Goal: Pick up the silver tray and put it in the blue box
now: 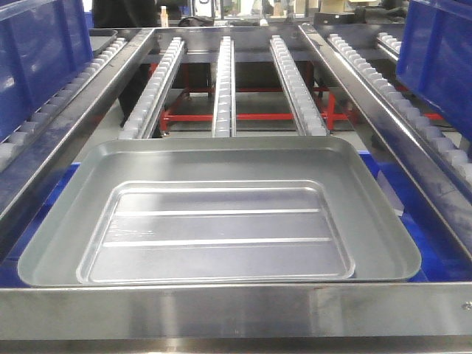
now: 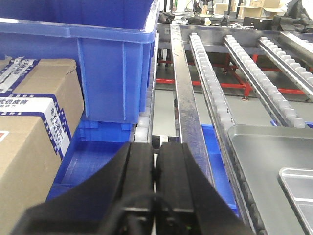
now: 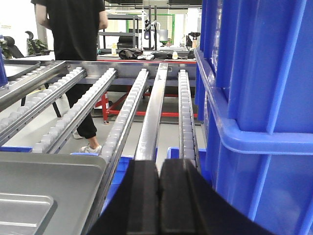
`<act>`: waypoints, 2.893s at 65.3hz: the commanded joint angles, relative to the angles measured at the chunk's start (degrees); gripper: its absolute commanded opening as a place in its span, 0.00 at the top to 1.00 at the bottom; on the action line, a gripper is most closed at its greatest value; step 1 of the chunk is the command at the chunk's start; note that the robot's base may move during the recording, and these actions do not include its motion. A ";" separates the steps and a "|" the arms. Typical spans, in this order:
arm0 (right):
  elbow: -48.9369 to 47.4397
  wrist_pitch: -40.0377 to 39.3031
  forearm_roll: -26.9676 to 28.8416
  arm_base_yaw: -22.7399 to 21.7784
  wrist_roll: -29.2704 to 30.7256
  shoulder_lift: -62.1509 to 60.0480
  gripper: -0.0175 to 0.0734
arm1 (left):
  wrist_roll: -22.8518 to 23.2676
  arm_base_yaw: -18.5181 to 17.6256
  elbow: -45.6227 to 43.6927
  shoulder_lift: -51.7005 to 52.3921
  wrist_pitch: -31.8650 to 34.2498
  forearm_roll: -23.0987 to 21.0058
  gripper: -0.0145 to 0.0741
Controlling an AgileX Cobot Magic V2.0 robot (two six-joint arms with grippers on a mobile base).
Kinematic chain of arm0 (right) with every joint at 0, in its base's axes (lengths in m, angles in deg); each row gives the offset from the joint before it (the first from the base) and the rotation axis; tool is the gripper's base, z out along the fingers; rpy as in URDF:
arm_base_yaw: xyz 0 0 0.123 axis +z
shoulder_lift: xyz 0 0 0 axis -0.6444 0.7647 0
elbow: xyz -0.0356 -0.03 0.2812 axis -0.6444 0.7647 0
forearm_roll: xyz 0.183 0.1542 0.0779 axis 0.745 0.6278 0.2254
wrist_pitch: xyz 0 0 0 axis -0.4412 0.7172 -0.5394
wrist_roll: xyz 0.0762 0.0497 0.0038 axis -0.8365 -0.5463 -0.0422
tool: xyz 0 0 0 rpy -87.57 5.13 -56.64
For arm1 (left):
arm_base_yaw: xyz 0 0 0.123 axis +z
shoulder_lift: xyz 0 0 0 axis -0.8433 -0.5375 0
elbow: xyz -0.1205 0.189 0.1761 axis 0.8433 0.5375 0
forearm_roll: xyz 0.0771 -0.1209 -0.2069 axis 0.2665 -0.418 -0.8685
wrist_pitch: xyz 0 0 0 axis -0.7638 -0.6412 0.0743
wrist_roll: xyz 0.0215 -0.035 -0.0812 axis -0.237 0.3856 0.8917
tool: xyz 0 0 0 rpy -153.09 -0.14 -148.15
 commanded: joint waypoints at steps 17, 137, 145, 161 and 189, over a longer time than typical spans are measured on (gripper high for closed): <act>-1.05 -5.17 0.00 0.09 0.44 -1.23 0.75 | 0.00 0.08 0.91 0.96 4.92 0.02 0.85; -34.20 45.13 1.98 0.26 0.39 47.71 0.75 | 0.00 -0.02 -35.10 -43.11 -38.77 -5.43 0.85; -35.19 45.36 9.77 0.26 0.28 50.73 0.75 | 0.00 -0.19 -35.77 -47.09 -38.94 -11.74 0.84; -42.06 45.03 6.88 4.34 -6.27 61.69 0.73 | 5.41 -9.66 -41.76 -57.20 -39.22 -6.34 0.84; -53.65 44.91 -4.53 20.81 -28.28 78.16 0.73 | 27.39 -27.98 -52.95 -75.19 -35.84 7.75 0.84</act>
